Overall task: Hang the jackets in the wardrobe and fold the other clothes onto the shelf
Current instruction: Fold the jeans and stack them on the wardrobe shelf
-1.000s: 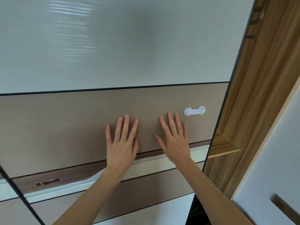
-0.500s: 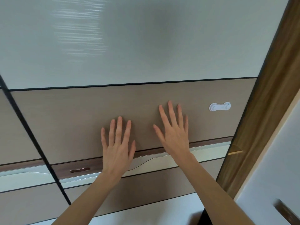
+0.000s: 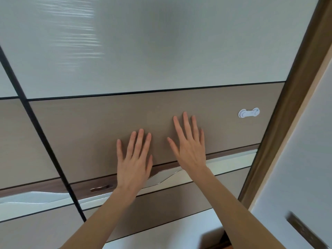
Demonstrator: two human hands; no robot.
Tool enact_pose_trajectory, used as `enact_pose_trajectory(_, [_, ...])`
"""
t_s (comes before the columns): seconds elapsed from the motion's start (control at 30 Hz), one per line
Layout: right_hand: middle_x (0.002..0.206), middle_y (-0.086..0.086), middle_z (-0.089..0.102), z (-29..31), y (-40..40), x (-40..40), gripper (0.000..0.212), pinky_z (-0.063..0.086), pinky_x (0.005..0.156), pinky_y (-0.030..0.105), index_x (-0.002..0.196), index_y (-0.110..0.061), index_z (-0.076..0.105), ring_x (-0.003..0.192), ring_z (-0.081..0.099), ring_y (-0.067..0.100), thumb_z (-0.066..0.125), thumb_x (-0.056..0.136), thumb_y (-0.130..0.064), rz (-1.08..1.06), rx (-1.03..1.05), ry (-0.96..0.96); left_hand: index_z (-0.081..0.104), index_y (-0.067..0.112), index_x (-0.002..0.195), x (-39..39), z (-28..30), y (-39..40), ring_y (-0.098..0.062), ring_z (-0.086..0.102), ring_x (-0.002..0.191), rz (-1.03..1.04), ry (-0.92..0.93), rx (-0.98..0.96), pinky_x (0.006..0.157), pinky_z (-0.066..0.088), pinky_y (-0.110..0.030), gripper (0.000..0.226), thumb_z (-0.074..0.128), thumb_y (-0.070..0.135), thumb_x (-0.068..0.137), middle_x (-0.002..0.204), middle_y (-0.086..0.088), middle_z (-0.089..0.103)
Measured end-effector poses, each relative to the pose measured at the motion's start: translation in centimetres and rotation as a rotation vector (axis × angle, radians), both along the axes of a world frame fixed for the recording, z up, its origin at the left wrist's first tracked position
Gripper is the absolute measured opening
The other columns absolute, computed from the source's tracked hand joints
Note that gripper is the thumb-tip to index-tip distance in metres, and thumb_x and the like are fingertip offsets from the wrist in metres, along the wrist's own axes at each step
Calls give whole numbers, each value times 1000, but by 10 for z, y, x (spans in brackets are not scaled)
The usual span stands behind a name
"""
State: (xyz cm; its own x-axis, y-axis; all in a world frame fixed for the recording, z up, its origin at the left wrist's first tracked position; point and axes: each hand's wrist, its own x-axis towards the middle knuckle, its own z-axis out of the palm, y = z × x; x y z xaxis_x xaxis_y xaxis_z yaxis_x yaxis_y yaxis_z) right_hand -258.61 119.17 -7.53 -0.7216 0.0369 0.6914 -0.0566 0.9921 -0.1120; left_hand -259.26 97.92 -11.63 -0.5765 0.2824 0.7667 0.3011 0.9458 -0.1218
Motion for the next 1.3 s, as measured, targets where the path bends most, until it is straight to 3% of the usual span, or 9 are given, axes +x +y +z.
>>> enact_pose_trajectory(0.13, [176,-3,-4,0,23,-2,72,25,125,57,167,-35,3,162,-1,27,35,108,-61,-24,33,11,15,20,167,-4,0,3,-35,3,161,8,-7,37,124,7,-69,75,46,38,102,175,-13,3])
enact_pose_trajectory(0.43, [176,0,-4,-1,60,-2,76,25,126,54,167,-32,1,162,3,30,35,107,-64,-95,34,-20,16,24,167,-6,4,40,-26,7,162,-38,2,33,126,2,-65,72,43,35,102,175,-5,6])
enact_pose_trajectory(0.77, [176,-3,-3,4,95,1,75,24,126,52,167,-34,0,161,6,30,29,106,-67,-103,49,-60,17,22,167,-10,5,59,-23,11,161,-97,20,4,128,6,-62,73,47,30,101,175,-3,9])
enact_pose_trajectory(1.1, [175,-5,4,13,107,18,68,23,126,50,167,-35,2,161,11,25,29,109,-60,-107,40,-70,9,17,167,-7,7,76,-27,3,162,-93,-25,-26,129,8,-59,76,48,30,103,176,-7,0])
enact_pose_trajectory(1.3, [175,-9,-3,5,100,52,67,16,128,51,165,-39,-6,162,4,20,23,109,-61,-122,16,-129,7,14,167,-1,11,84,-31,-1,162,-91,-78,-34,130,5,-56,84,54,34,100,175,-11,-2])
